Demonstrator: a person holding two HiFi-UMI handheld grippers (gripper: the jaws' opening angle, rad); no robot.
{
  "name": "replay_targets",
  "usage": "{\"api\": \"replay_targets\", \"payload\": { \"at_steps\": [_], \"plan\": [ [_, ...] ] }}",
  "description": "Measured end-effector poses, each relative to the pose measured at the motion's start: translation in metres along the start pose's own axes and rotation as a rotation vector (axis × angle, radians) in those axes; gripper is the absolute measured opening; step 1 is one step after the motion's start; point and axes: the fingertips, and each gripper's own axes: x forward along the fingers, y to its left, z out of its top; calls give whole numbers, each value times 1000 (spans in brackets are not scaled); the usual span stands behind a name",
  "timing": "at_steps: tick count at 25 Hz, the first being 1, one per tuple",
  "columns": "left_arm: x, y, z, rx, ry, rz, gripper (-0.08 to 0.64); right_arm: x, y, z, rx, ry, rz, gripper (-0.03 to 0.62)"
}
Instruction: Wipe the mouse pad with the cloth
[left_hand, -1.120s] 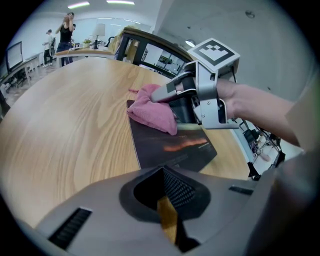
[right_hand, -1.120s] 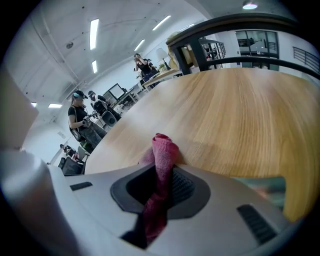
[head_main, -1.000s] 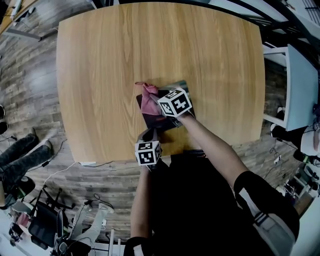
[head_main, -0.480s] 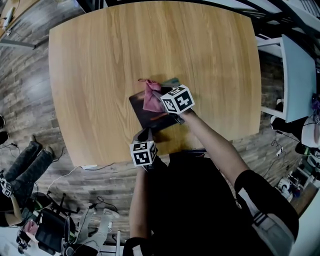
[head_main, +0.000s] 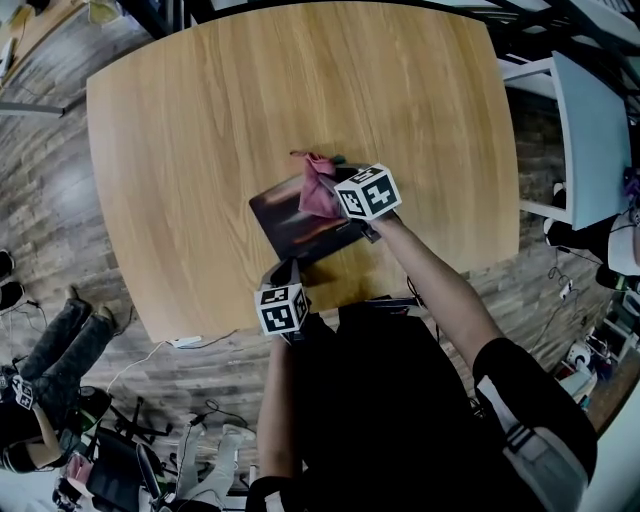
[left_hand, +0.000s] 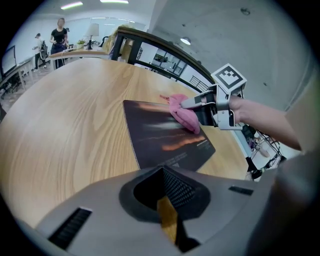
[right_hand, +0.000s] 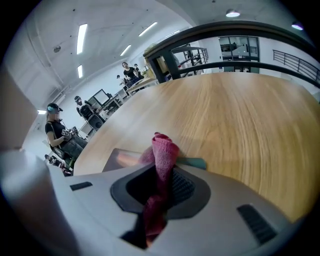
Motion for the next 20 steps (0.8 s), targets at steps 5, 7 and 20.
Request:
{"api": "replay_targets", "payload": {
  "at_steps": [5, 7, 20],
  "plan": [
    [-2, -2, 4, 18, -4, -1, 23, -9, -15, -1, 5, -3, -23, 66],
    [-2, -2, 4, 22, -1, -2, 23, -12, -20, -1, 5, -3, -32, 66],
    [1, -2, 3, 43, 14, -6, 23, -25, -51, -4, 27, -30, -100, 66]
  ]
}}
